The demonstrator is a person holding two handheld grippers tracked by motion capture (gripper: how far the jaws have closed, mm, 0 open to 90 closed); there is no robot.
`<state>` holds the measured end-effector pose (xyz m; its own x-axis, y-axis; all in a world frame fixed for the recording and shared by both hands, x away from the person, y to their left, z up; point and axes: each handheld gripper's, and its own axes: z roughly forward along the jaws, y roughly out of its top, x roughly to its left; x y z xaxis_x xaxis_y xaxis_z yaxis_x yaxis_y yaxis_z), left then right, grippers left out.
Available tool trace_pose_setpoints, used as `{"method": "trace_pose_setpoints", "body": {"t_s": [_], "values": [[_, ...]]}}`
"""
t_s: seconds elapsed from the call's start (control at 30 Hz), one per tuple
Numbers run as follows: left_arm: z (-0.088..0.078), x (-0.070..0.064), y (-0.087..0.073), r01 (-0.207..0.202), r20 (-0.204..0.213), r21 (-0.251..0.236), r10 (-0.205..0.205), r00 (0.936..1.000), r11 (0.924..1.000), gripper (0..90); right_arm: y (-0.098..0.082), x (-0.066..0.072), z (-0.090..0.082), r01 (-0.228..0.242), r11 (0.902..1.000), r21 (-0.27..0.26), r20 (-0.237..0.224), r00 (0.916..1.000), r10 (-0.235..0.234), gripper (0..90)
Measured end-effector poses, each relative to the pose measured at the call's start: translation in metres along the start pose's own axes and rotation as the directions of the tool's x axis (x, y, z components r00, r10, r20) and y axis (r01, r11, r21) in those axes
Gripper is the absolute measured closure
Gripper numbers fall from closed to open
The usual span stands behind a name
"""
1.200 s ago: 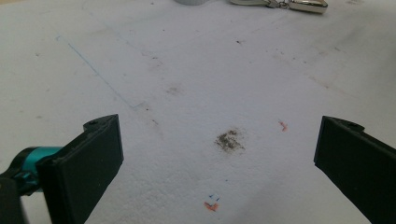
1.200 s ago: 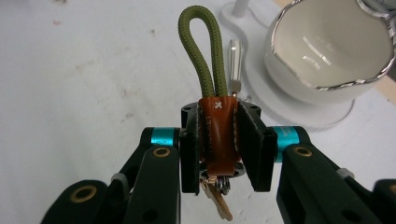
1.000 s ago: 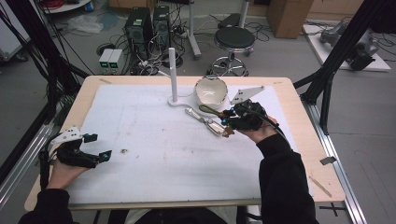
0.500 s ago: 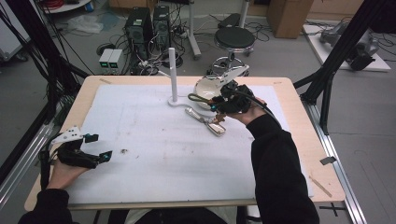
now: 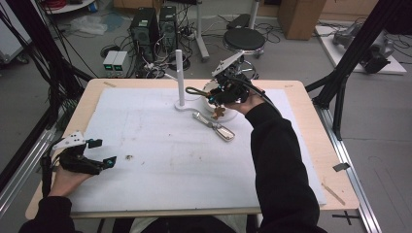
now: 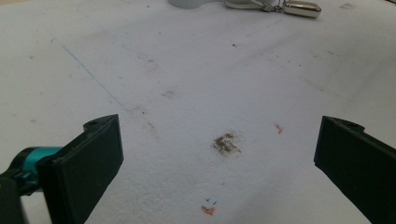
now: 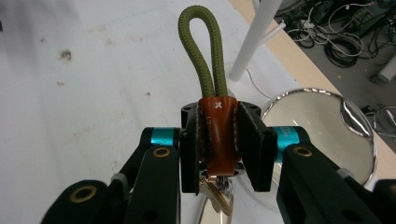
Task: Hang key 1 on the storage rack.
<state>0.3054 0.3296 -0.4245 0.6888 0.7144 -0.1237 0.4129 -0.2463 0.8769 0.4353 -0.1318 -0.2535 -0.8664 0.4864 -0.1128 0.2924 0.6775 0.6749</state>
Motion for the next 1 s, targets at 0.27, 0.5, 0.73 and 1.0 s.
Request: {"method": "trace_pose_setpoints", "body": {"t_s": [0.27,0.5,0.73,1.0], "values": [[0.0,0.0,0.0,0.001,0.003,-0.003,-0.001,1.0,1.0,1.7,0.028,-0.009,0.002,-0.002,0.9992,-0.039,0.008,1.0,0.002,70.7],[-0.001,0.0,0.0,0.001,0.005,-0.007,-0.001,1.0,1.0,1.7,0.043,-0.008,0.011,0.017,0.9995,-0.025,0.038,0.9992,-0.016,70.4],[0.001,-0.002,0.0,-0.004,0.007,0.006,0.004,1.0,1.0,1.7,0.052,-0.01,0.016,0.004,0.9993,-0.037,0.05,0.9988,-0.002,70.4],[-0.002,-0.002,-0.001,-0.002,0.002,0.001,0.002,1.0,1.0,1.7,0.068,-0.016,0.022,-0.015,0.9987,-0.048,0.098,0.995,0.02,69.2]]}}
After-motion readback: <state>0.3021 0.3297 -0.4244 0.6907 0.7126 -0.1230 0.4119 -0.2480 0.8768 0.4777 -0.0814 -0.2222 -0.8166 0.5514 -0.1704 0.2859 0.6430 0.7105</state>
